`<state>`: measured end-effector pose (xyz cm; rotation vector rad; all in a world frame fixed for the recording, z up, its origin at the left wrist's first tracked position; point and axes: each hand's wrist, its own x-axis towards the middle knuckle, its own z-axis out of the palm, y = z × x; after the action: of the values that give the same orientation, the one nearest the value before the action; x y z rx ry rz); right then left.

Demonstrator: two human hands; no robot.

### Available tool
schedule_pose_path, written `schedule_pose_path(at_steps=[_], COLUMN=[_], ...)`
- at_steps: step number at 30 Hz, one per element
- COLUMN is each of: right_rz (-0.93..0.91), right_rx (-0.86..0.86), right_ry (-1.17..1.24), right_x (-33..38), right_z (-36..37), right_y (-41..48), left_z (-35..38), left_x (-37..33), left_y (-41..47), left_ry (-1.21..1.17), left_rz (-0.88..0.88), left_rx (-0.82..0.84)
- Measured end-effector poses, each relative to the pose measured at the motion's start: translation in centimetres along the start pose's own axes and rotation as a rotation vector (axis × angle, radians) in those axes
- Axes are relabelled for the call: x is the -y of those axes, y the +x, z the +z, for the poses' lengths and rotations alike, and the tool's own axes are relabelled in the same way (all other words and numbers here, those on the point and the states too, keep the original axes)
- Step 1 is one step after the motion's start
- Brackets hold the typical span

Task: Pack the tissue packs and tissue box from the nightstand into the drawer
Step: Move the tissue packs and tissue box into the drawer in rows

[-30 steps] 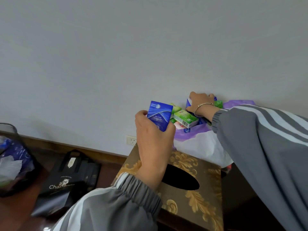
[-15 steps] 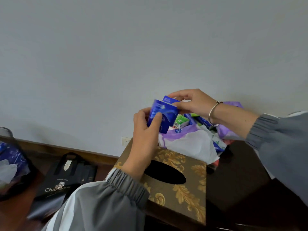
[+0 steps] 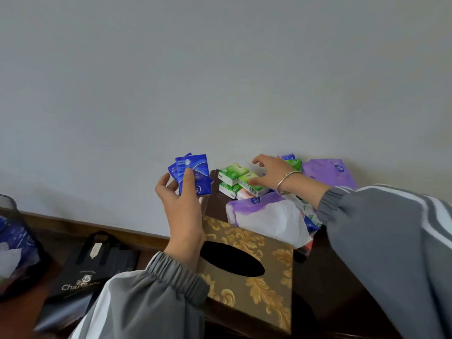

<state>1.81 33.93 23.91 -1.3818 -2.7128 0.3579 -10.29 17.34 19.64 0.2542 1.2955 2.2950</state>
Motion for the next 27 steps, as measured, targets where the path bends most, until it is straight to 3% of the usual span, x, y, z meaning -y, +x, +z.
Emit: schedule_pose_path(at_steps=[3, 6, 13, 17, 19, 22, 27], right_rz=[0.021, 0.003, 0.027, 0.014, 0.01, 0.045, 0.133], right_rx=[0.053, 0.001, 0.078, -0.18, -0.226, -0.113, 0.134], right_ry=[-0.332, -0.439, -0.271, -0.035, 0.093, 0.185, -0.015], right_x=[0.5, 0.4, -0.4, -0.4, 0.3, 2.2, 4.7], right_z=[2.1, 3.7, 3.8, 2.1, 1.1, 1.1, 4.3], right_y=[1.5, 2.4, 3.2, 4.1, 5.1, 6.6, 7.9], left_z=[0.0, -0.1, 0.0, 0.0, 0.0, 0.1, 0.0], left_x=[0.2, 0.3, 0.5, 0.4, 0.4, 0.4, 0.6], left_y=[0.2, 0.3, 0.3, 0.2, 0.2, 0.2, 0.2], left_ry=[0.027, 0.045, 0.113, 0.172, 0.18, 0.205, 0.232], left_rz=[-0.013, -0.017, -0.003, 0.01, 0.007, 0.002, 0.014], left_rx=[-0.009, -0.004, 0.015, 0.029, 0.032, 0.023, 0.018])
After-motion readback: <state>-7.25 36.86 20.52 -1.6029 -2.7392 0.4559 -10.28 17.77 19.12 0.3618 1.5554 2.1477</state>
